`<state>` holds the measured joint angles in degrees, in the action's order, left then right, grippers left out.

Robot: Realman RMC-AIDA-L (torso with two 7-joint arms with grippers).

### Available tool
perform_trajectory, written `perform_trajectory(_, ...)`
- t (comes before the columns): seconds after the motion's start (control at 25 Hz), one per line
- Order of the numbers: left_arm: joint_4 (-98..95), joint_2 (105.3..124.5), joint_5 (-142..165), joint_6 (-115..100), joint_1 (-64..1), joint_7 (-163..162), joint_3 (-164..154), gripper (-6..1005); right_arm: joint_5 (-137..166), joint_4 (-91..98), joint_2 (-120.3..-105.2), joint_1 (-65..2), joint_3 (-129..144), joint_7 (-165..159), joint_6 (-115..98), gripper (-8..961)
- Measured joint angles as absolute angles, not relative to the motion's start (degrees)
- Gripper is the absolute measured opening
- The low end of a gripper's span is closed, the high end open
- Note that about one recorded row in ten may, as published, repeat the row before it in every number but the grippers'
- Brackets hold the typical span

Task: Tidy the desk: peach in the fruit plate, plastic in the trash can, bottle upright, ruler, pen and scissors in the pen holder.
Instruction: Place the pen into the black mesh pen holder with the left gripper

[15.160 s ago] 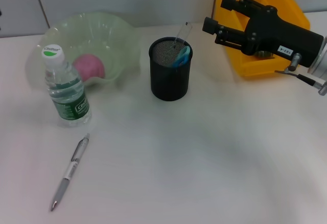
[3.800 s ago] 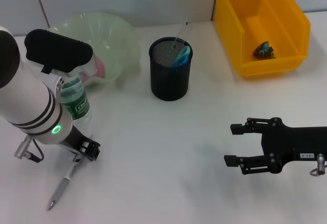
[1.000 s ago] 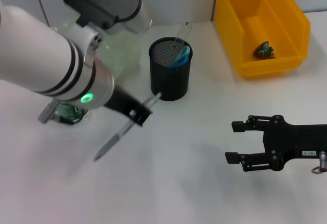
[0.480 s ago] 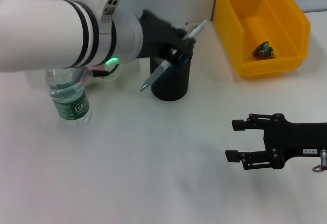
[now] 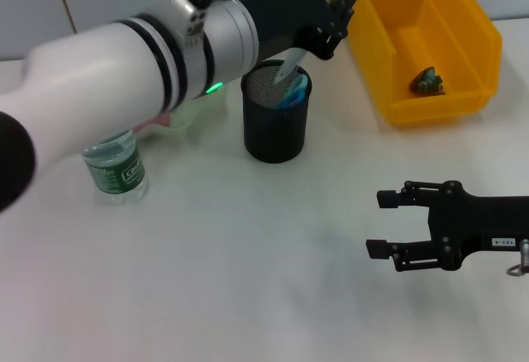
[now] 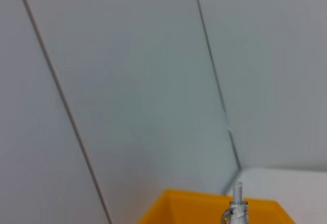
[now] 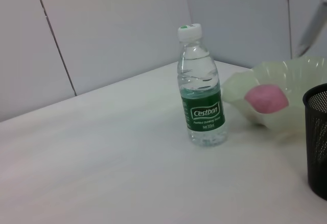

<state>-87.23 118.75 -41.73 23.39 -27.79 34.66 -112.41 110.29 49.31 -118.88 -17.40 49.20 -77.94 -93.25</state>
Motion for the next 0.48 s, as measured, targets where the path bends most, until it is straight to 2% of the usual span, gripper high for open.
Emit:
perform_trajectory(0.32, -78.1, 118.84, -42.1, 7.7, -29.3, 35.7, -117.7, 176, 110.3, 49.3, -118.92, -17.3, 49.0, -78.0, -93.7, 816)
perform_trajectory(0.36, -72.0, 119.04, -42.1, -2.7, -30.0, 34.9, -120.7, 176, 110.3, 49.3, -118.92, -17.3, 49.0, -78.0, -93.7, 816)
perform_trajectory(0.48, -68.9, 119.06, -41.9, -8.3, -30.3, 33.2, -122.3, 176, 110.5, 49.3, -118.92, -17.2, 48.8, -78.0, -93.7, 816)
